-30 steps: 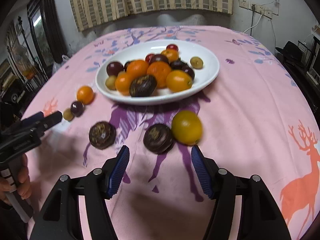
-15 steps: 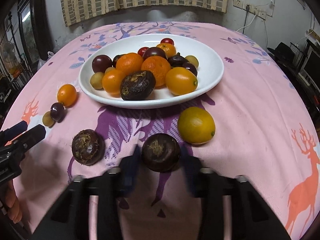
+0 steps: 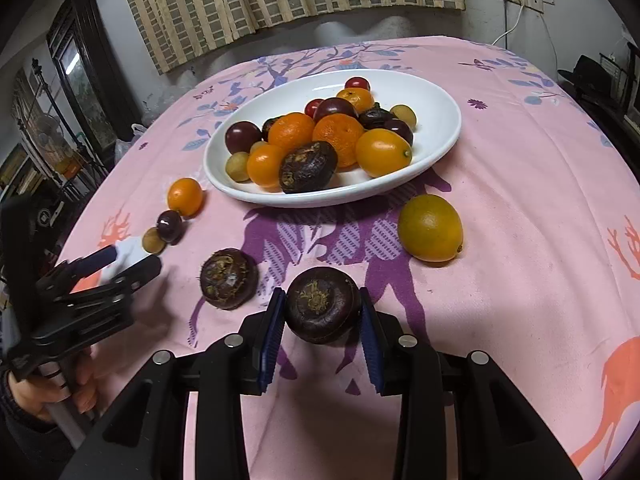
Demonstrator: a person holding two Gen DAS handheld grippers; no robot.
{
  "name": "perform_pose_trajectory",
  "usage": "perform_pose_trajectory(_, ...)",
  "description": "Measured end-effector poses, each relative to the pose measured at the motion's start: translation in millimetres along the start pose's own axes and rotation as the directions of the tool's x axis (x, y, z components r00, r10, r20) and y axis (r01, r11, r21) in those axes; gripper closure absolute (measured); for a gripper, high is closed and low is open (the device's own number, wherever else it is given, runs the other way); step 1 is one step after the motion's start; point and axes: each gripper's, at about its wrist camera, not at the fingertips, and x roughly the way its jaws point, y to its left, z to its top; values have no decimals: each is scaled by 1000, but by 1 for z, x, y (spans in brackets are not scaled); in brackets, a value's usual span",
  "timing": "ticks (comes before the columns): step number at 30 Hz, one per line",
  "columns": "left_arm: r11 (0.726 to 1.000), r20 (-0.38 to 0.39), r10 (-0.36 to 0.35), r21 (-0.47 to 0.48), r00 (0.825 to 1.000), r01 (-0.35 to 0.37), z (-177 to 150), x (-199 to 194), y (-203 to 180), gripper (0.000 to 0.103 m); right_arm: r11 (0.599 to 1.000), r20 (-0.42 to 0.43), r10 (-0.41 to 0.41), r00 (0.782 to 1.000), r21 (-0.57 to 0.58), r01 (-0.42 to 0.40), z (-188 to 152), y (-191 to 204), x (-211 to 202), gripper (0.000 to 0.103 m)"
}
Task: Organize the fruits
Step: 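Grasp a dark brown round fruit with the right tool while the left tool grasps a yellow-green fruit, then carry both fruits over the white plate and release them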
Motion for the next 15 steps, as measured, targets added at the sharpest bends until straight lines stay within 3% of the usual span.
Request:
perform_pose_trajectory(2, 999, -41, -38, -13, 998, 38, 3, 10, 3, 36, 1000, -1, 14, 1000, -3, -14, 0, 2, -1, 66)
perform_pose_trajectory(7, 998, -38, -38, -50, 999, 36, 11, 16, 7, 38, 999, -8, 22, 1000, -23, -23, -1, 8, -1, 66)
perform_pose_trajectory(8, 998, -39, -31, -47, 999, 29, 12, 16, 5, 42, 999, -8, 20, 1000, -24, -21, -2, 8, -1, 66)
perform_pose_trajectory(9, 999, -33, -35, -39, 999, 34, 12, 15, 3, 49, 1000, -9, 19, 1000, -25, -19, -2, 8, -1, 66)
perform_pose_trajectory(10, 999, -24, -47, -28, 999, 46, 12, 13, 1, 74, 1000, -10, 17, 1000, -23, -17, -2, 8, -1, 66)
perform_pose_trajectory(15, 998, -24, -54, -39, 998, 53, 9, 7, 1, 78, 1000, 12, 12, 1000, -26, -12, -1, 8, -6, 66)
